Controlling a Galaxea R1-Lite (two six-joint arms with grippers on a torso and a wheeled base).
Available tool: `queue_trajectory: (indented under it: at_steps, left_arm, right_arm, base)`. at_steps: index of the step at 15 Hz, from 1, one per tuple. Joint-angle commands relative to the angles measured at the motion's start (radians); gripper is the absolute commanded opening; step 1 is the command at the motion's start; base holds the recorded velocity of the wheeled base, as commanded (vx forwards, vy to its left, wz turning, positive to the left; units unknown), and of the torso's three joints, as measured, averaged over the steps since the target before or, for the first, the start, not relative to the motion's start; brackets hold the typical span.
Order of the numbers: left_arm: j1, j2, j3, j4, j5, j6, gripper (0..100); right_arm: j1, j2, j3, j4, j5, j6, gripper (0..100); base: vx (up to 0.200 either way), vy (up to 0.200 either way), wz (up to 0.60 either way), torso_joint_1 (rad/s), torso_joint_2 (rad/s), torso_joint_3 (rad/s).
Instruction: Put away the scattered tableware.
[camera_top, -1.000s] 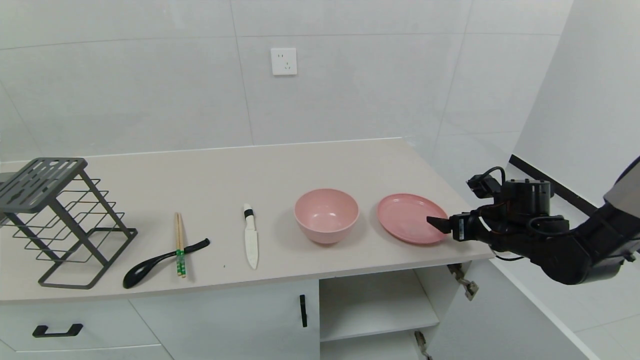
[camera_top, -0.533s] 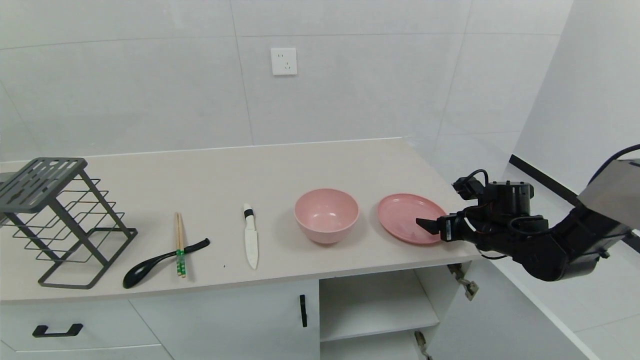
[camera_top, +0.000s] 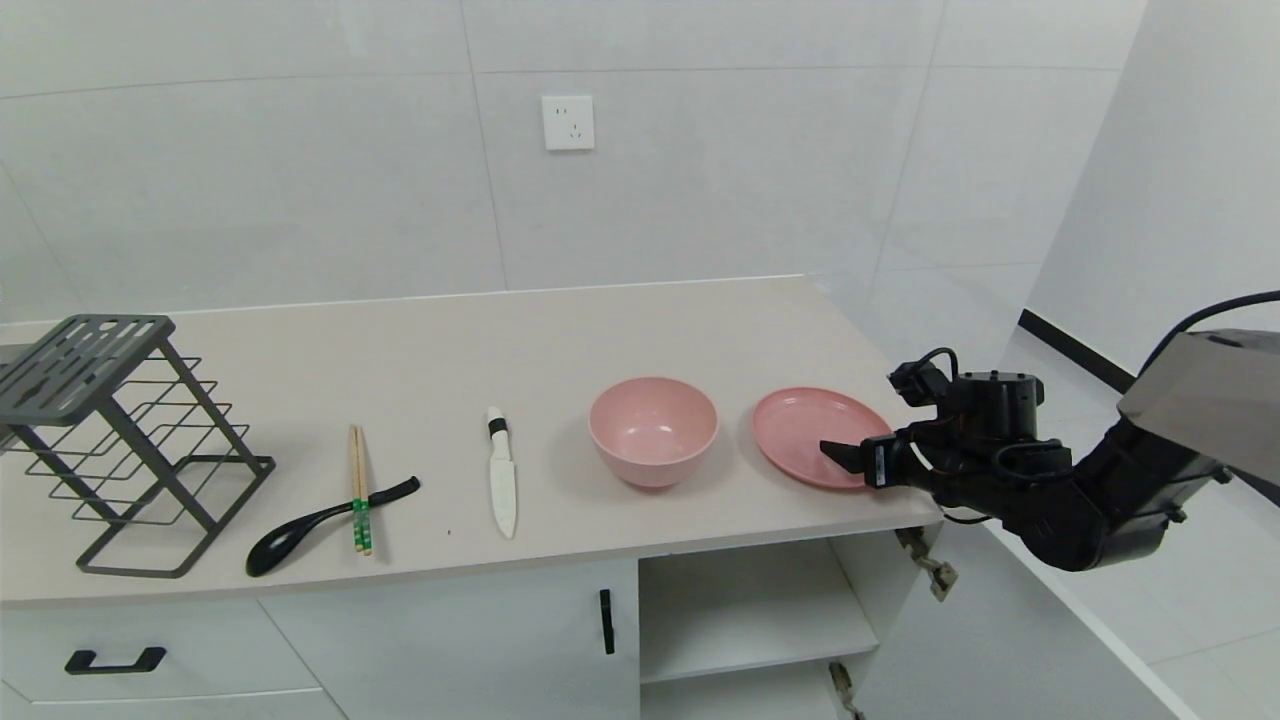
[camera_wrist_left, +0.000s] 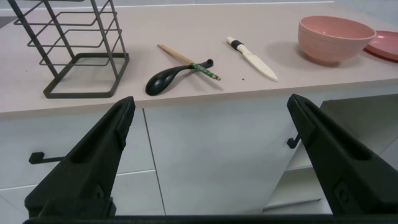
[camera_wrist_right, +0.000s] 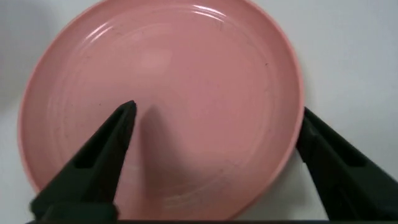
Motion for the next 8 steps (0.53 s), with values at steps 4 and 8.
queue_trajectory:
  at_steps: [4,8]
  left_arm:
    - [0.0,0.002,0.0,-0.001,0.007,-0.007,100]
    - [0.0,0.002,0.0,-0.001,0.007,-0.007,100]
  right_arm:
    - [-0.005,0.027,-0.003,-0.001,-0.065,0.042,0]
    - [-0.036,-0.024,-0.066,-0.056,-0.037,0.16,0]
  base:
    - [0.0,0.0,0.0,0.0,0.0,0.0]
    - [0.0,0.0,0.0,0.0,0.0,0.0]
